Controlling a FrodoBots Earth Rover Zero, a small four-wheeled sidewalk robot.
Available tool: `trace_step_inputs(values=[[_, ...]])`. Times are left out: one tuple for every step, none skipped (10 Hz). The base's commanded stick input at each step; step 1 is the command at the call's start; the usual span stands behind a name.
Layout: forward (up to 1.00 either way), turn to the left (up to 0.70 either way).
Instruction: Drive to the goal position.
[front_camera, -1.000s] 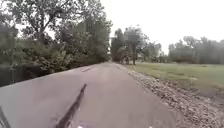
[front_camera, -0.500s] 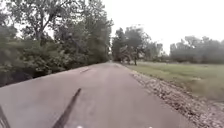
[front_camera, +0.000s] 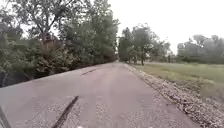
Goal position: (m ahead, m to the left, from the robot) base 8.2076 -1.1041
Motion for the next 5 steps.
trace_step_inputs(values=[[1.00, -0.10], [1.00, -0.10], [1.00, -0.11], [1.00, -0.12], [1.00, -0.12]])
